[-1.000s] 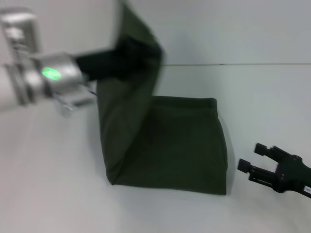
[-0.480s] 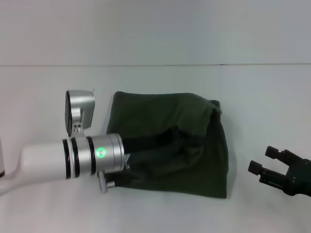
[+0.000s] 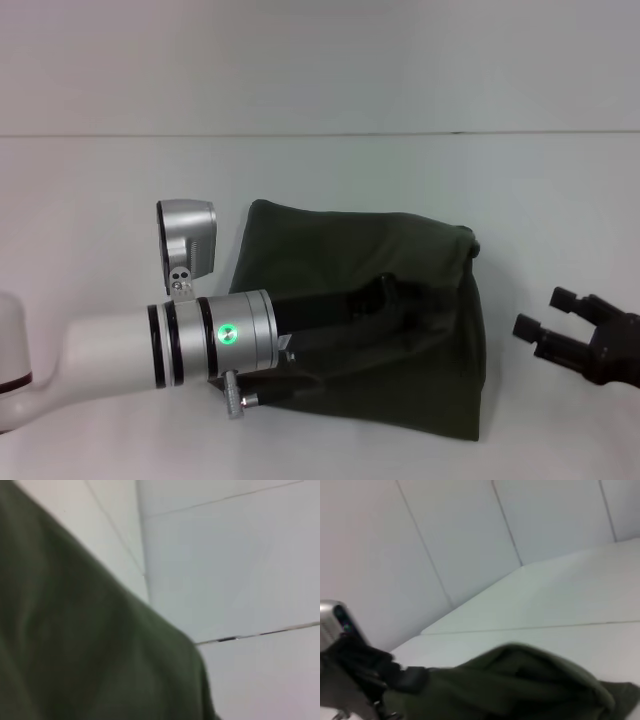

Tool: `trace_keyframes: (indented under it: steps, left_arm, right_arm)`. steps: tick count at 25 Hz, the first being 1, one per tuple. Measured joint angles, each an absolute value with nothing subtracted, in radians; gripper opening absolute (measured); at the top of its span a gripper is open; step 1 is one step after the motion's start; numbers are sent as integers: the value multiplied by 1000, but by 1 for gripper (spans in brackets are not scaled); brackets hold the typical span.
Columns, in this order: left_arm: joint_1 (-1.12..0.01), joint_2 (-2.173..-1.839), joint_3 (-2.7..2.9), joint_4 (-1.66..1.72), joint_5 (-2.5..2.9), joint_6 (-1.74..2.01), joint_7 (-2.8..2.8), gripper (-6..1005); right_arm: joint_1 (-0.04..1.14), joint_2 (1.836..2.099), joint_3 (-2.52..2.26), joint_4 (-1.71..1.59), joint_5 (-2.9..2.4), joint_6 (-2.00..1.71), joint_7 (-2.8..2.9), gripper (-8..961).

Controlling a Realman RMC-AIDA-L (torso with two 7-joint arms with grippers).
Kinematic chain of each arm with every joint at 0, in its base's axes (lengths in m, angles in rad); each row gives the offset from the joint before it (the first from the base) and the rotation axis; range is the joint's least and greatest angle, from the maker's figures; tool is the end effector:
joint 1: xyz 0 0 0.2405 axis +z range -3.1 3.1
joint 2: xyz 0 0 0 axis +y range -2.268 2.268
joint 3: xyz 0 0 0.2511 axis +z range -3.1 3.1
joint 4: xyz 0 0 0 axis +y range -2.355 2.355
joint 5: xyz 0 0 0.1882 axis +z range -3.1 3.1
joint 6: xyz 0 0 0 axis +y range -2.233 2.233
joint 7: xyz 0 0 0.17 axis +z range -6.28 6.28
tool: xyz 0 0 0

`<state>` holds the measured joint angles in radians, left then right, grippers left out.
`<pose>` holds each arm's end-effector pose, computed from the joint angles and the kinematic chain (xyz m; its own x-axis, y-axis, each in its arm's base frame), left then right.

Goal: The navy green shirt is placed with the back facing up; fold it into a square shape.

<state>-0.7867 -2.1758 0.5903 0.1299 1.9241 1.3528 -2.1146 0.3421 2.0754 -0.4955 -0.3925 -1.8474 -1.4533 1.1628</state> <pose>-0.1550 0.3167 -0.1237 -0.0181 0.9523 0.3046 0.8179 -0.1611 0.5524 0.3060 0.2793 -0.0215 0.5683 -0.4033 -0.7172 -0.7381 -0.6351 -0.2278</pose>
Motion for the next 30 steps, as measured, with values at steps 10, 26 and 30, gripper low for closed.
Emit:
trace_keyframes:
  steps: [10, 26, 30]
  left_arm:
    - [-754, -2169, 590, 174, 1910, 1396, -2062, 364]
    - [-586, -2164, 658, 500, 1893, 1581, -1451, 950]
    - [-562, -2164, 656, 510, 1878, 1575, -1429, 961]
  right_arm:
    - [337, 2072, -411, -392, -1847, -1446, 1202, 946]
    - [503, 2033, -461, -439, -1925, -1488, 1476, 946]
    - [532, 2075, -549, -460, -1933, -1407, 1378, 946]
